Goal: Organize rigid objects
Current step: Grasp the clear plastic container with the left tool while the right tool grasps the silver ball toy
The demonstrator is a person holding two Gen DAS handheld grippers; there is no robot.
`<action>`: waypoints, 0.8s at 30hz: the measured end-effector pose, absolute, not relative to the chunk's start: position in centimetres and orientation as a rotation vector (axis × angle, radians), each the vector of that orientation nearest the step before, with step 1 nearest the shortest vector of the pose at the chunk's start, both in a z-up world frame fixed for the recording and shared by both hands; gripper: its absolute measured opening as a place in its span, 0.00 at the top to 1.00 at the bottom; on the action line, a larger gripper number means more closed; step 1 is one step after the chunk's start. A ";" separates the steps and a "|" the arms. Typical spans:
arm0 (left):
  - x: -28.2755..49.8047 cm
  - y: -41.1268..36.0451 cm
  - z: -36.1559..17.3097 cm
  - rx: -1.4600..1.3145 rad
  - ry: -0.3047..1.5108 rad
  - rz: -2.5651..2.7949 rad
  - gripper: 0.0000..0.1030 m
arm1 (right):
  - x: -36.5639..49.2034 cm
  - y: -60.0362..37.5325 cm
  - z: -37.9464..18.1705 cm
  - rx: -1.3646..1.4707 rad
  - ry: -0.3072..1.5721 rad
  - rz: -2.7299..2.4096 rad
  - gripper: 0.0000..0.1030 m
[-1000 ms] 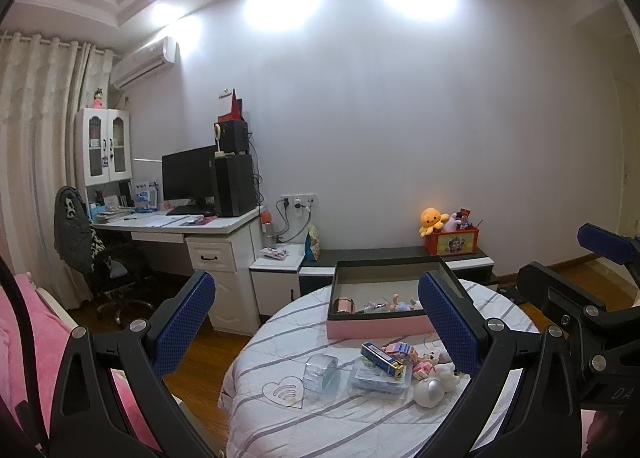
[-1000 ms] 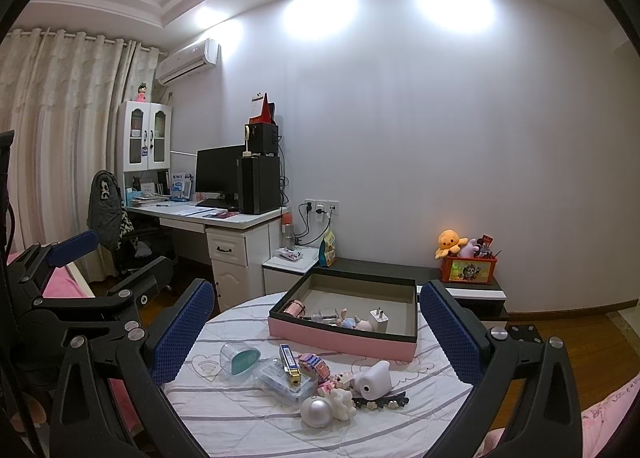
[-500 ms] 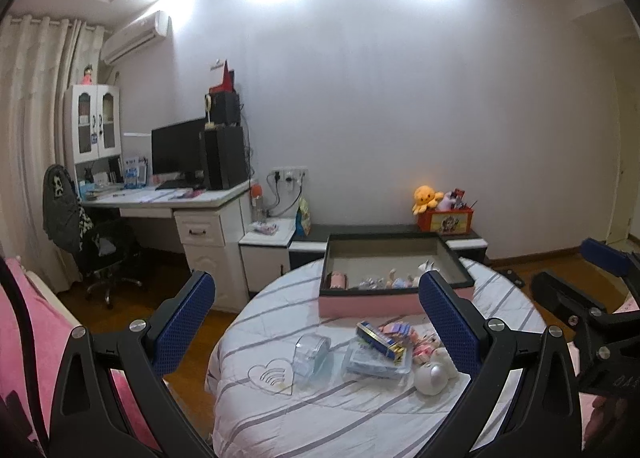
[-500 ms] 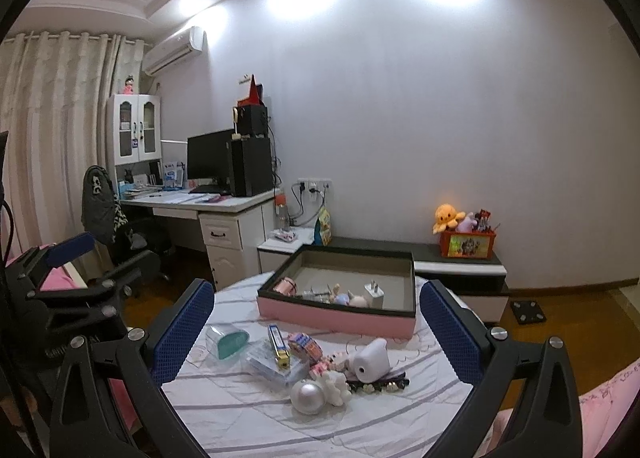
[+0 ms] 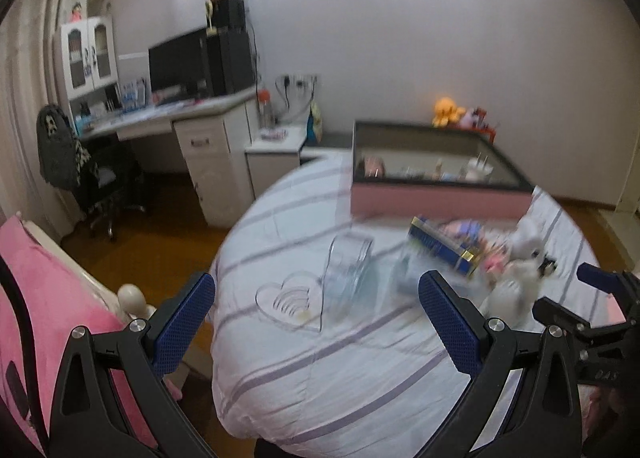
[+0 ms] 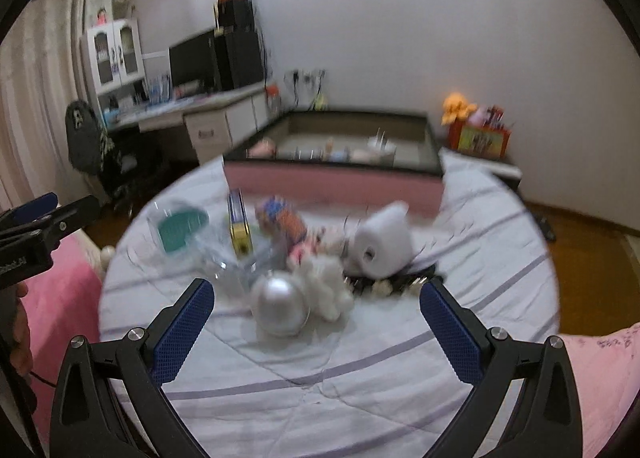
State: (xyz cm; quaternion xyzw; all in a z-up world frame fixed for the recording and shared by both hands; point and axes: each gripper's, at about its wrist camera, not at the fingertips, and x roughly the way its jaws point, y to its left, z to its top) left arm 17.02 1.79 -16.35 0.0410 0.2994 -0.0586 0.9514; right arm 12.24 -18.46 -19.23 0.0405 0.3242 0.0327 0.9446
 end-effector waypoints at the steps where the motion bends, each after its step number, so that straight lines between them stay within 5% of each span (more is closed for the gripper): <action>1: 17.4 1.9 -17.0 0.083 0.628 -0.118 0.00 | 12.8 -18.4 -19.8 0.087 0.681 0.070 0.00; 10: 21.2 2.2 -20.6 0.056 0.742 -0.134 0.00 | 16.9 -17.8 -23.1 0.088 0.803 0.137 0.01; 11: 21.7 2.1 -21.0 0.057 0.755 -0.135 0.00 | 17.1 -17.7 -23.4 0.086 0.811 0.142 0.03; 13: 22.6 1.8 -21.5 0.058 0.772 -0.135 0.00 | 17.5 -17.9 -23.8 0.091 0.830 0.149 0.25; 19: 25.4 0.6 -22.2 0.069 0.783 -0.158 0.02 | 17.0 -19.0 -23.7 0.108 0.824 0.168 0.25; 22: 26.4 -0.2 -22.9 0.108 0.814 -0.165 0.36 | 16.8 -19.4 -23.6 0.124 0.815 0.169 0.25; 23: 26.5 -0.3 -23.1 0.099 0.827 -0.187 0.58 | 16.8 -19.5 -23.5 0.126 0.812 0.169 0.25; 24: 26.5 -0.3 -23.2 0.075 0.845 -0.214 0.64 | 16.7 -19.6 -23.4 0.124 0.809 0.167 0.25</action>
